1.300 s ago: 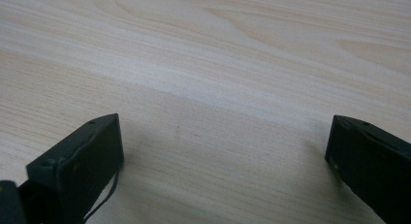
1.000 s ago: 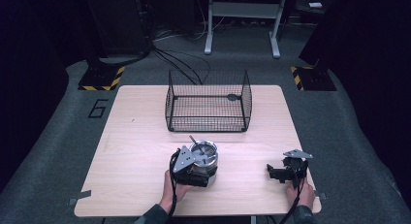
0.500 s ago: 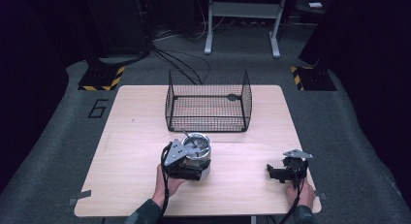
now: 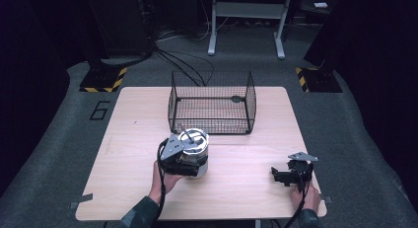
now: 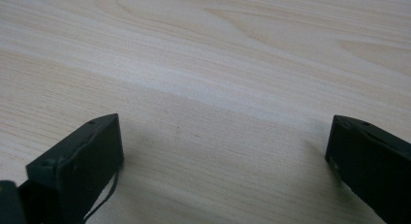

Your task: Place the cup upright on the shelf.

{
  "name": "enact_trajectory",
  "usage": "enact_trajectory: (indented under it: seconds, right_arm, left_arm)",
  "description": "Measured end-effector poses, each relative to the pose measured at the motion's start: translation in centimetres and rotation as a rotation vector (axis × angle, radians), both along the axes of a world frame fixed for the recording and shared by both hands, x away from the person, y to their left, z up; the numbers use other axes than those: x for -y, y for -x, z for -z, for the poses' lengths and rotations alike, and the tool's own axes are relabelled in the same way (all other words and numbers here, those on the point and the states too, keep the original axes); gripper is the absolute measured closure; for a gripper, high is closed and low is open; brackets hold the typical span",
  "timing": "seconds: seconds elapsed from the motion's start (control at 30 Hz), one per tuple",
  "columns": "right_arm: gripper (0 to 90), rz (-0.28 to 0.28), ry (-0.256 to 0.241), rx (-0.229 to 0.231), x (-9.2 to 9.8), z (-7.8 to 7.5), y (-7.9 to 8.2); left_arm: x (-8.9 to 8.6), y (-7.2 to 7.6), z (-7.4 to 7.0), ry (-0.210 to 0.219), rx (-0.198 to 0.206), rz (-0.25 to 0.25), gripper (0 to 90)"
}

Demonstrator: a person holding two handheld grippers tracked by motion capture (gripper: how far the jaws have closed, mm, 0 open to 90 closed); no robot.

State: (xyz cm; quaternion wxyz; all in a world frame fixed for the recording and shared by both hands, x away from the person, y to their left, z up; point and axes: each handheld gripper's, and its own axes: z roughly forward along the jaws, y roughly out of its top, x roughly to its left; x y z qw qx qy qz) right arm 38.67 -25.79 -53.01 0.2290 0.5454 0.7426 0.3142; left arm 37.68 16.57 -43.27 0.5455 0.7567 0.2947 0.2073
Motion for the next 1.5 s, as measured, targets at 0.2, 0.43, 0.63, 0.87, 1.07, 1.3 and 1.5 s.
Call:
enact_trajectory:
  seconds: [0.2,0.43,0.63,0.87,1.07,1.3,1.5]
  right_arm:
    - [0.0,-0.001,0.000,0.001,0.0,0.0,0.0]
    - [0.0,0.000,-0.001,0.000,0.0,0.0,0.0]
    - [0.0,0.000,-0.002,-0.001,0.0,0.0,0.0]
    - [0.0,0.001,-0.002,-0.001,0.0,0.0,0.0]
    - [0.0,0.001,-0.002,0.000,0.0,0.0,0.0]
    - [0.0,0.000,-0.001,0.000,0.0,0.0,0.0]
    - [0.0,0.001,-0.001,0.000,0.0,0.0,0.0]
  left_arm:
    - [-0.2,-0.6,-0.8,-0.005,0.008,-0.006,3.6]
    - [-0.5,-1.3,-1.8,-0.015,0.009,-0.008,3.7]
    - [-0.8,-2.2,-2.7,-0.016,0.013,-0.015,3.7]
    - [-1.0,-3.0,-3.6,-0.015,0.015,-0.015,3.7]
    - [-1.1,-3.6,-4.4,-0.018,0.019,-0.017,3.7]
    - [-0.7,-4.7,-5.4,-0.012,0.020,-0.008,3.7]
    - [-0.7,-5.4,-5.9,-0.002,0.011,0.000,3.7]
